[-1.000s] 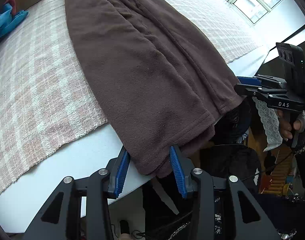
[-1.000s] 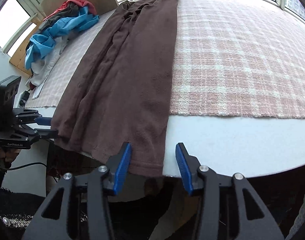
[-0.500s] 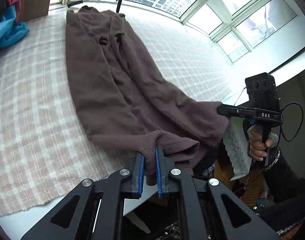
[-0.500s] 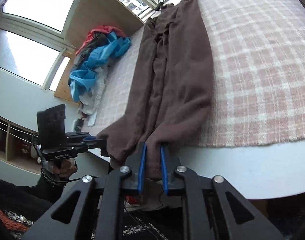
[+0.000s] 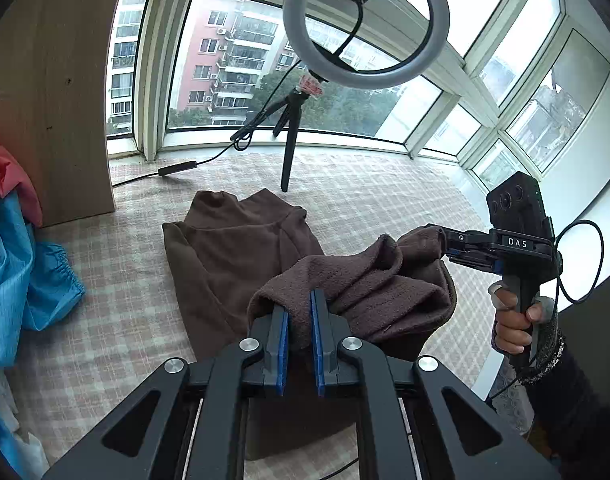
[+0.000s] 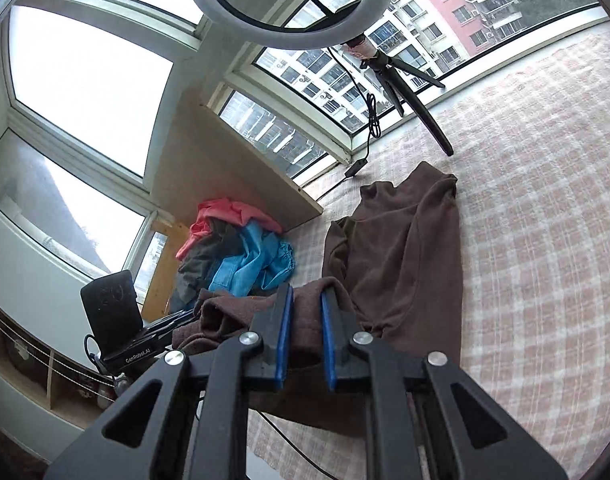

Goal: Fold clothes

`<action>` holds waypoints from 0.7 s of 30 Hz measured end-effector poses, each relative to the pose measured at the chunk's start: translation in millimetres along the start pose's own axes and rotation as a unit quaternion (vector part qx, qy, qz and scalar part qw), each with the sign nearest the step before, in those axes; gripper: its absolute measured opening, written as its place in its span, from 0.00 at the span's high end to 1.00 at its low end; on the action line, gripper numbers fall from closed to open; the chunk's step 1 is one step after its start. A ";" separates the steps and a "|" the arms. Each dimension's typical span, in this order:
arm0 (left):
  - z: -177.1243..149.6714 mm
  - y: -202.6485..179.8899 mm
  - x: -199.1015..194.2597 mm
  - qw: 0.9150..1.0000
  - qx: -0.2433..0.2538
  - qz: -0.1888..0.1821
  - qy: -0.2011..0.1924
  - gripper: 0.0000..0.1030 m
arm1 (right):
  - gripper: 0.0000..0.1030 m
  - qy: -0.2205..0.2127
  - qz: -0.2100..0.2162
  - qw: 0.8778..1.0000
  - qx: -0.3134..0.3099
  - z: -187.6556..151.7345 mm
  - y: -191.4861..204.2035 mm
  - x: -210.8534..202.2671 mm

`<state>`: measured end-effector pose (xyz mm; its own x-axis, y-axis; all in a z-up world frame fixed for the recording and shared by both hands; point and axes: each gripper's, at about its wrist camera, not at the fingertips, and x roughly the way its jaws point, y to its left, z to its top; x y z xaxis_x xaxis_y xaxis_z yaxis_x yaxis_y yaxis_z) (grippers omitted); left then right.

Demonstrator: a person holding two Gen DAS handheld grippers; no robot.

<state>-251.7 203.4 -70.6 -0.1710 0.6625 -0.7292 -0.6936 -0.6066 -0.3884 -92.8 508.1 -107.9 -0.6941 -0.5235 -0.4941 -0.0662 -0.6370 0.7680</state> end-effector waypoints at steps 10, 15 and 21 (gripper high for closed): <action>54.2 76.6 95.2 0.997 -0.059 -0.002 0.051 0.91 | 0.87 0.044 -0.034 0.996 0.072 78.9 -91.2 97.3; 55.2 115.9 149.6 0.993 -0.077 -0.006 0.090 0.91 | 0.87 0.069 -0.052 0.991 0.099 90.3 -130.4 139.3; 49.6 139.7 173.3 0.984 -0.124 -0.036 0.119 0.85 | 0.86 0.093 -0.031 0.986 0.137 96.9 -159.1 157.1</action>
<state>-413.0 255.3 -223.3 0.0606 0.6039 -0.7947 -0.5004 -0.6705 -0.5477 -260.7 582.0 -268.3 -0.5407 -0.5988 -0.5908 -0.3139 -0.5079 0.8022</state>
